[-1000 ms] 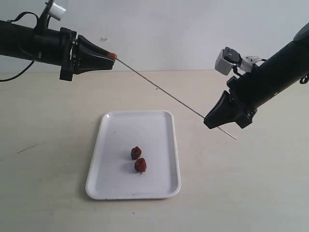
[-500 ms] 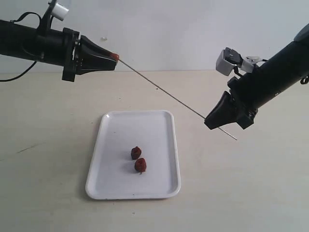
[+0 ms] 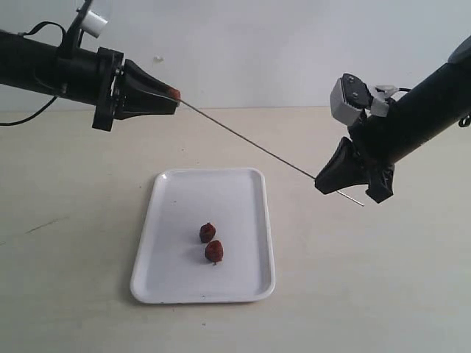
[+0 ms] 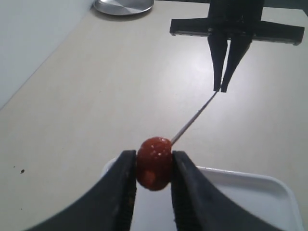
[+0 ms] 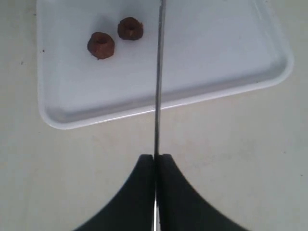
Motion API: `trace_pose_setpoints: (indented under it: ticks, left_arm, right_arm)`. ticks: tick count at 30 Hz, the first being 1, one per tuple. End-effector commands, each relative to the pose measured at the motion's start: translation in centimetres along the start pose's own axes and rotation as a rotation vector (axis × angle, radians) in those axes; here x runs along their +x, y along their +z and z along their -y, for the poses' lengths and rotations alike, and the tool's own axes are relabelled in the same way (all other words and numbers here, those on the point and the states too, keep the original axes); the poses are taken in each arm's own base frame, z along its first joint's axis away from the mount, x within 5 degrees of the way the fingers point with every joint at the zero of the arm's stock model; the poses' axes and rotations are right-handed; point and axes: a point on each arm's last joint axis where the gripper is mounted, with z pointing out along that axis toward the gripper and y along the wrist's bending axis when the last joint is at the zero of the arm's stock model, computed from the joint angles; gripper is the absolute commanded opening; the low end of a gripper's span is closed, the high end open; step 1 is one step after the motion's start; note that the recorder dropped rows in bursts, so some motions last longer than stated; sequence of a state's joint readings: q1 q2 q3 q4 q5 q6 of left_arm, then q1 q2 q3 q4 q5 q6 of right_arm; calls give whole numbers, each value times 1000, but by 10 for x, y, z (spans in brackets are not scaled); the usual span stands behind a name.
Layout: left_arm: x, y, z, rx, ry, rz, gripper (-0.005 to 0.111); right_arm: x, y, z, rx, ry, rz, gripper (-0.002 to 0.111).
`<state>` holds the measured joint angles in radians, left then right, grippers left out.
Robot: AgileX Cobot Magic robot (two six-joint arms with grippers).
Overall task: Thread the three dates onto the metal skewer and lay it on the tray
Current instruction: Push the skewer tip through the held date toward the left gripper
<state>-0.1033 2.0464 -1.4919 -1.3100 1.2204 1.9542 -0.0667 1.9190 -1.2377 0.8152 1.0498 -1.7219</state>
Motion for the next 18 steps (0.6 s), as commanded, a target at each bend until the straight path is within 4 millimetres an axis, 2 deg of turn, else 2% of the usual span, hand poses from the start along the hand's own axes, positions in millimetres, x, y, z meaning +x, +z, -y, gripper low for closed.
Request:
trace_pose_setpoints:
  ticks: [1,12,18]
  left_arm:
    - [-6,0,2,1,10,4,27]
    - [-6,0,2,0,9,7,27]
    - [-6,0,2,0,9,7,27]
  right_arm:
    - [0,-2,3,23,7,-2,0]
    - [3,-2,5,49,52,-39,0]
    - [0,-2,7,63,70,-3,0]
